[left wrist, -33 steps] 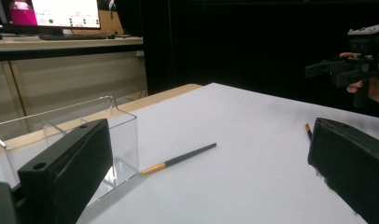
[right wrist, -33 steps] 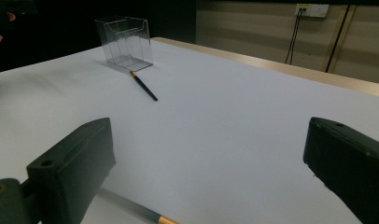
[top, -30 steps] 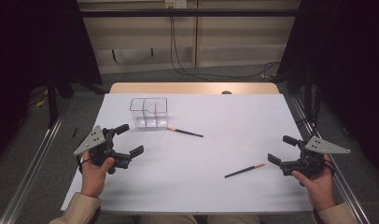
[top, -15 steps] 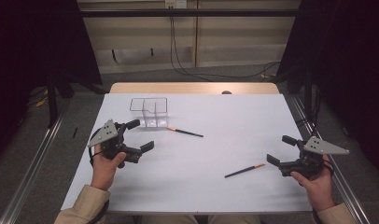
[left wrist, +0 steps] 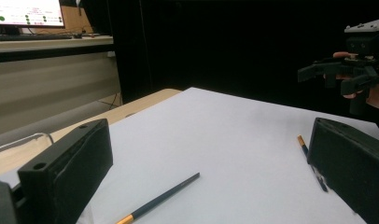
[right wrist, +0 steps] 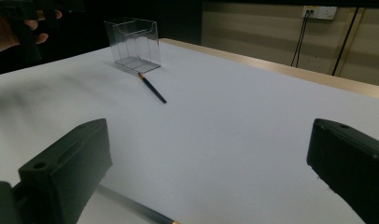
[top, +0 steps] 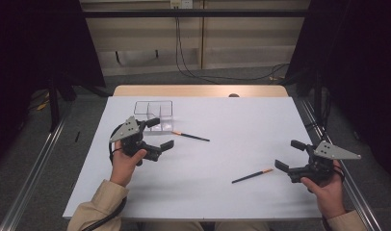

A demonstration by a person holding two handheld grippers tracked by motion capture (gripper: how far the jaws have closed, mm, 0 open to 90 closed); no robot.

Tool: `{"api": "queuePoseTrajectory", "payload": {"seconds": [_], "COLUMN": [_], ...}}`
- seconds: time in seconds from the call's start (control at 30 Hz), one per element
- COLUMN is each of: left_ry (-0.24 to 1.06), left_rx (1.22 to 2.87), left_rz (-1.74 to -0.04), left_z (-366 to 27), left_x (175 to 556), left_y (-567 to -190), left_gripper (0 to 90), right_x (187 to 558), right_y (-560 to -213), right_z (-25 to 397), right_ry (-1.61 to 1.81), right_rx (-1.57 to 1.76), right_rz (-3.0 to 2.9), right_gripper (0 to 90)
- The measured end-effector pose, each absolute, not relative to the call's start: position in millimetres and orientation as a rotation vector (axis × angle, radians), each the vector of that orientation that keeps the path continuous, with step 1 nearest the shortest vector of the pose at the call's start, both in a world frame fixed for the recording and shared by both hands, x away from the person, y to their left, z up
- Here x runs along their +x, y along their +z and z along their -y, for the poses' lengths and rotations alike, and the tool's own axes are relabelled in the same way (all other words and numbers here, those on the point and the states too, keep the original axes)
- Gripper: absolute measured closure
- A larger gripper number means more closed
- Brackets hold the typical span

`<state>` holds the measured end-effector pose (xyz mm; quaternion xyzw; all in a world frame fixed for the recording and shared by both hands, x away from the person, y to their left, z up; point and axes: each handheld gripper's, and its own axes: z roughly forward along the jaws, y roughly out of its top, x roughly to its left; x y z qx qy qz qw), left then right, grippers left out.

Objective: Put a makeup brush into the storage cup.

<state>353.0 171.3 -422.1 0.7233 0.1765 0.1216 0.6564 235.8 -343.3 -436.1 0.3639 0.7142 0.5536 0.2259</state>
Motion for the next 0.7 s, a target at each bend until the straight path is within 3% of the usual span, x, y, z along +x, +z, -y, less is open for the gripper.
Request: {"api": "queuePoseTrajectory", "payload": {"seconds": [0.7], "left_ry": [0.272], "left_rx": [1.655], "left_rz": [-0.392], "left_z": [-135.9], "left_x": [374.9], "left_y": [-428.6], "left_gripper": [0.0], "right_x": [241.5], "right_y": [-433.8], "right_z": [335.1], "right_ry": [1.543], "right_rx": [0.945], "right_rz": [-1.994], "right_gripper": [0.0]}}
